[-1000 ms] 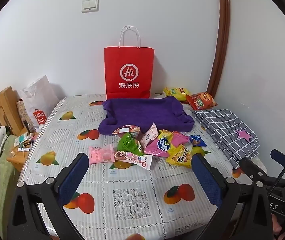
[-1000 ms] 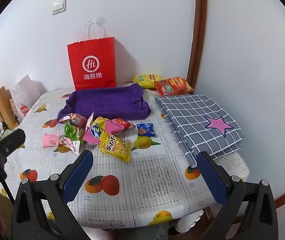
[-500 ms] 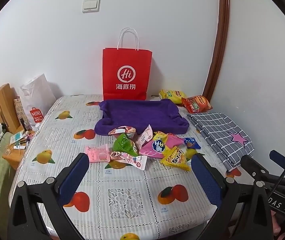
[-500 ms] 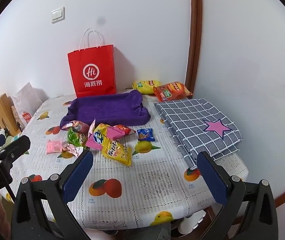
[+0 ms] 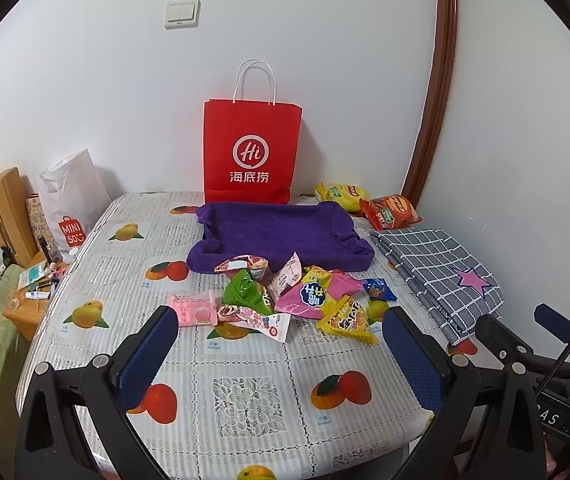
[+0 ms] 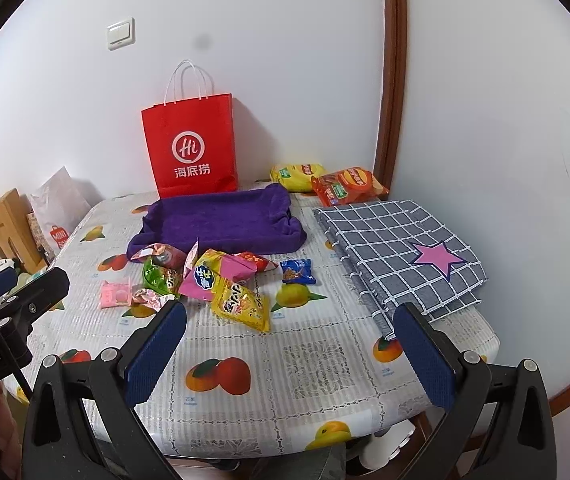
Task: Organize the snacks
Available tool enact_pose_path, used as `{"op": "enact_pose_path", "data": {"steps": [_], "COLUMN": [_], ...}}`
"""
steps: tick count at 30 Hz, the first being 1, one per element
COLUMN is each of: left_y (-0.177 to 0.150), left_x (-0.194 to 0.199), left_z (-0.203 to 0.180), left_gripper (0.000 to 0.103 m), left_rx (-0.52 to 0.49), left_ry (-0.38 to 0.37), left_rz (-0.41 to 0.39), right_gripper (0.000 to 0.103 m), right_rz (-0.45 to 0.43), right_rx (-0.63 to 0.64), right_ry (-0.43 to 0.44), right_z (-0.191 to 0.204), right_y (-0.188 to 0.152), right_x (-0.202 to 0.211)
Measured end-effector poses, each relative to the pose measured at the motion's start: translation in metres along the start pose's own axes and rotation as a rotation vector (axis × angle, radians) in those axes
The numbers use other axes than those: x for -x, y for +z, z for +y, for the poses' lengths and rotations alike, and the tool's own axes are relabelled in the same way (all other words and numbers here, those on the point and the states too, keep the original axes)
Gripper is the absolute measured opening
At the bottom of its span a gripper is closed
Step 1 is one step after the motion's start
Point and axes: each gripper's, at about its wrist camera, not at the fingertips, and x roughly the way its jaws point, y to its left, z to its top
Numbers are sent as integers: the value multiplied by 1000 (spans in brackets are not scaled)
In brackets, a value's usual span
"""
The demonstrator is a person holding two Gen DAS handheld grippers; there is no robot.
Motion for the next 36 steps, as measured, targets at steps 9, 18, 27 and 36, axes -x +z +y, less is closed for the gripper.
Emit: {"op": "enact_pose_path", "data": {"steps": [9, 18, 27, 36], "left_y": [0, -1, 0, 0], "left_x": [1, 1, 4, 5], "left_z": [0, 1, 2, 2], "left_gripper": [102, 102, 102, 102], "left_rx": [1, 1, 5, 6], "left_ry": [-3, -3, -5, -8], "left_rz": [-2, -2, -2, 0], "right_gripper": [102, 102, 102, 102], "right_rz": [-2, -6, -7, -11], "right_rx": [-2, -7, -8, -10], "right_ry": [7, 13, 15, 18], "right_z": [0, 0, 0, 1], "right_y": [0, -2, -3, -4], "right_x": [1, 3, 3, 5]}}
